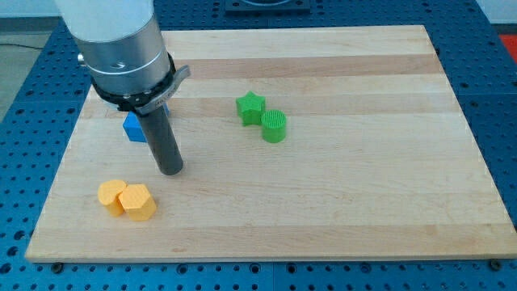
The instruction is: Push the green circle slightly towards the right of the board
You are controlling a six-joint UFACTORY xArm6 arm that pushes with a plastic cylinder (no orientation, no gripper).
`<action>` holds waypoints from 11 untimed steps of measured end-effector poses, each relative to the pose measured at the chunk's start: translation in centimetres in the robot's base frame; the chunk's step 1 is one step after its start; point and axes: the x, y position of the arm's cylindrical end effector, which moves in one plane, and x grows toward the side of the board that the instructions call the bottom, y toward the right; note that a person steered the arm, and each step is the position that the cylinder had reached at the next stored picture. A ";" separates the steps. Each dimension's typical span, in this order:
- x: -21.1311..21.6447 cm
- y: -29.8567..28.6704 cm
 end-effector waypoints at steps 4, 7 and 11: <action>0.3 0.0; -5.7 8.7; -5.4 15.7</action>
